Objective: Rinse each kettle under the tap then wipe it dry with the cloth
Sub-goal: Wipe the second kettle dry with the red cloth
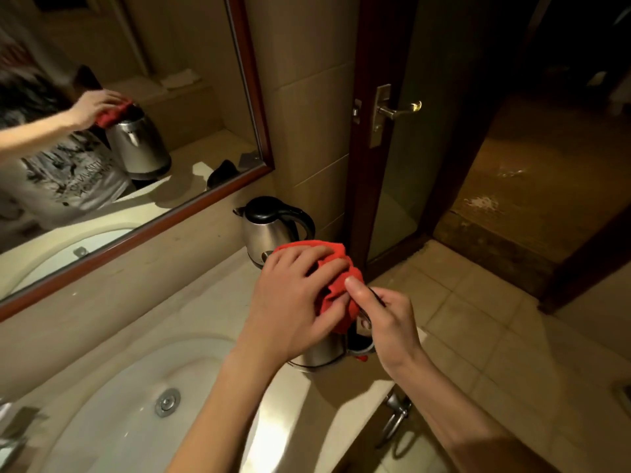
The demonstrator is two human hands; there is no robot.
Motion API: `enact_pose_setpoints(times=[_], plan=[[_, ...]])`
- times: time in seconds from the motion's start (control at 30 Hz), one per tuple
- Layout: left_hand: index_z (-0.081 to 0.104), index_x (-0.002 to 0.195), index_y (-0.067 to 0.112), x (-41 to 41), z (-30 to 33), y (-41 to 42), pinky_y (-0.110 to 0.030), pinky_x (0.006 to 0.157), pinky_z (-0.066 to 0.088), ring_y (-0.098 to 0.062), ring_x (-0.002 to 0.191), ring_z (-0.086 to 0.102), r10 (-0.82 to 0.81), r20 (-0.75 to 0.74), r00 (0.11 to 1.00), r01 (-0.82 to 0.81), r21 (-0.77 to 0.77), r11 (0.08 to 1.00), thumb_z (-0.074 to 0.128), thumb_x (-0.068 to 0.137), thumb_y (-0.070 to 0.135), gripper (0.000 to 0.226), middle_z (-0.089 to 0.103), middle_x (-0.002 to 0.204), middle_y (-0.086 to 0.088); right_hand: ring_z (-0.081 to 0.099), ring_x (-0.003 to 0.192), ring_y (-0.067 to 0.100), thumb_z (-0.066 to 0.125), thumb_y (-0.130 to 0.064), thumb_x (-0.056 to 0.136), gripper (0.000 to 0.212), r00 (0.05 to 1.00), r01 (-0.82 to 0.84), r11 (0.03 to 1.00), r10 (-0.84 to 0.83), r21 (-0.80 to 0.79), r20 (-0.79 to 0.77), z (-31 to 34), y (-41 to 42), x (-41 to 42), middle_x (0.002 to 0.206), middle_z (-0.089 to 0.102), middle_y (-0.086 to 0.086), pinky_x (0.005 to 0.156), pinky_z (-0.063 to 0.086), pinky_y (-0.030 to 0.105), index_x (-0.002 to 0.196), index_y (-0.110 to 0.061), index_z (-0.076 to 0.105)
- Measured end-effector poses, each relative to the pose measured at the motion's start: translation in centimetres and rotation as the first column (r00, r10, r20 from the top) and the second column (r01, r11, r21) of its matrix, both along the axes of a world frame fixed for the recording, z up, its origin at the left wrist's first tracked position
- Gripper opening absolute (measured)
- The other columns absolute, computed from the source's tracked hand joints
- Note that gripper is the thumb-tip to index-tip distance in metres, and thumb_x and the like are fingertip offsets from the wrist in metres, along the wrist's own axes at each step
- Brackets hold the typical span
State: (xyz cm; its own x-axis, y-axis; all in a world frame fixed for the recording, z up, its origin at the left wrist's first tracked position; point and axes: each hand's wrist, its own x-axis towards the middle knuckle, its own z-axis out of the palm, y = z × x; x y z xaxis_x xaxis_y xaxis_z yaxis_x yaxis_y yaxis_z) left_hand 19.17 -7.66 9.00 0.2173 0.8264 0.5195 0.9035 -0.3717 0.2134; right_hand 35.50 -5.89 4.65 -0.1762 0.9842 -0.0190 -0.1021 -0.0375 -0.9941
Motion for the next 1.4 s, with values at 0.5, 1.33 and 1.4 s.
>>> enact_pose_setpoints(times=[0.5, 1.33, 1.4], plan=[[0.057, 0.126, 0.024, 1.5, -9.1, -1.2, -0.035, 0.106, 0.031, -0.021, 0.128, 0.042, 0.227, 0.525, 0.82, -0.325, 0.102, 0.94, 0.069, 0.081, 0.042, 0.05, 0.047, 0.136, -0.004, 0.061, 0.066, 0.023, 0.091, -0.073, 0.051, 0.083, 0.997, -0.022, 0.998, 0.027, -0.066, 0.078, -3.0, 2.6, -0.4, 0.071, 0.068, 0.033, 0.064, 0.048, 0.041, 0.07, 0.006, 0.071], [0.031, 0.145, 0.037, -1.6, -16.7, -2.0, -0.022, 0.105, 0.031, 0.001, 0.13, 0.035, 0.615, 0.694, 0.374, -0.111, -0.625, 0.773, 0.086, 0.05, 0.061, 0.112, 0.032, 0.147, 0.02, 0.065, 0.065, 0.047, 0.084, -0.055, 0.063, 0.062, 0.985, -0.043, 0.994, 0.059, -0.103, 0.162, -6.2, 7.5, -1.7, 0.076, 0.065, 0.037, 0.059, 0.056, 0.053, 0.07, 0.006, 0.07], [0.03, 0.148, 0.039, -2.7, -15.0, -0.1, -0.027, 0.109, 0.034, 0.002, 0.136, 0.035, 0.524, 0.756, 0.391, -0.066, -0.545, 0.836, 0.089, 0.05, 0.056, 0.116, 0.035, 0.15, 0.02, 0.065, 0.06, 0.032, 0.086, -0.05, 0.065, 0.054, 0.985, -0.064, 0.991, 0.082, -0.117, 0.154, -6.3, 7.7, -2.2, 0.072, 0.065, 0.035, 0.056, 0.054, 0.042, 0.066, 0.002, 0.071]])
